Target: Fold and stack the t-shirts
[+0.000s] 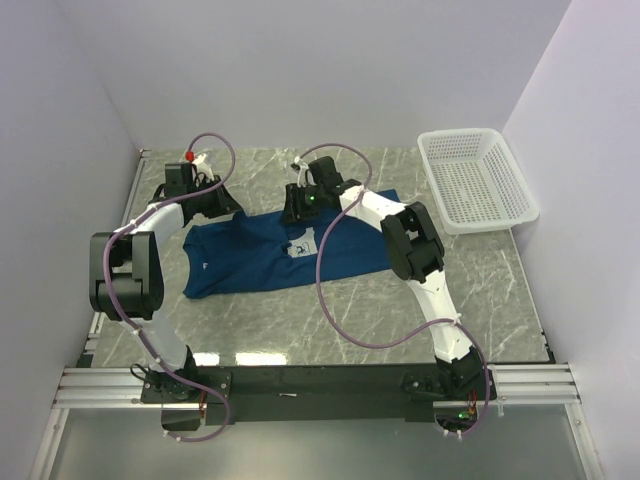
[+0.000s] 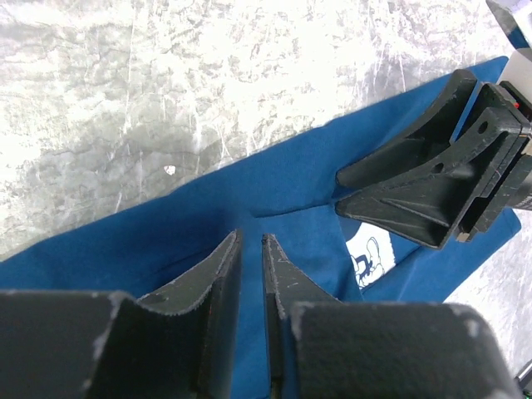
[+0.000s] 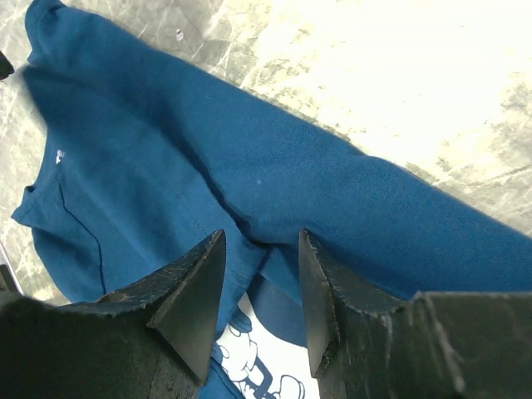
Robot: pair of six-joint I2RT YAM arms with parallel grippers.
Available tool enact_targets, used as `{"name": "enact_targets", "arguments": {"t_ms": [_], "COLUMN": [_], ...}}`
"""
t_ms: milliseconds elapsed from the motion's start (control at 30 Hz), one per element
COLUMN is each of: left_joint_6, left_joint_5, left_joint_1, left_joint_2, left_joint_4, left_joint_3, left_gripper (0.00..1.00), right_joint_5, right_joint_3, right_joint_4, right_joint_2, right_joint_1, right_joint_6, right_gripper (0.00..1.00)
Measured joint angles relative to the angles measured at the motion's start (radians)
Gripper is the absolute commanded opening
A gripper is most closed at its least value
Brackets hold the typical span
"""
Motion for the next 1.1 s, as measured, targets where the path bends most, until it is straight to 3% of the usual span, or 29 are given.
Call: {"name": "enact_targets", "arguments": {"t_ms": [400,733,900,1100], "left_joint_6": [0.006,0.006,0.006,0.006], "left_joint_5": [-0.002,-0.034,-0.044,-0.060], "left_joint_1": [0.000,0.000,0.000,0.008], "left_joint_2": [0.000,-0.040,-0.120,-0.265], "left_joint_4": [0.001,0.000,-0.001,-0.003], "left_joint_3": [0.000,-0.034,-0.065,-0.120], "left_gripper": [0.21,0.21,0.21,0.21], "right_joint_5": [-0.010,-0.026,-0.029,-0.027], "right_joint_3": [0.003,0.003,0.003,0.003], "right_joint_4": [0.000,0.000,0.001,0.005], "right_joint_2": [0.000,0.000,0.000,0.000], "right_joint_1": [0.020,0.027,0.027,0.021], "right_joint_6": [0.011,0.019,0.023,0.021], "right_gripper": [0.43,0.27,0.14,0.08]}}
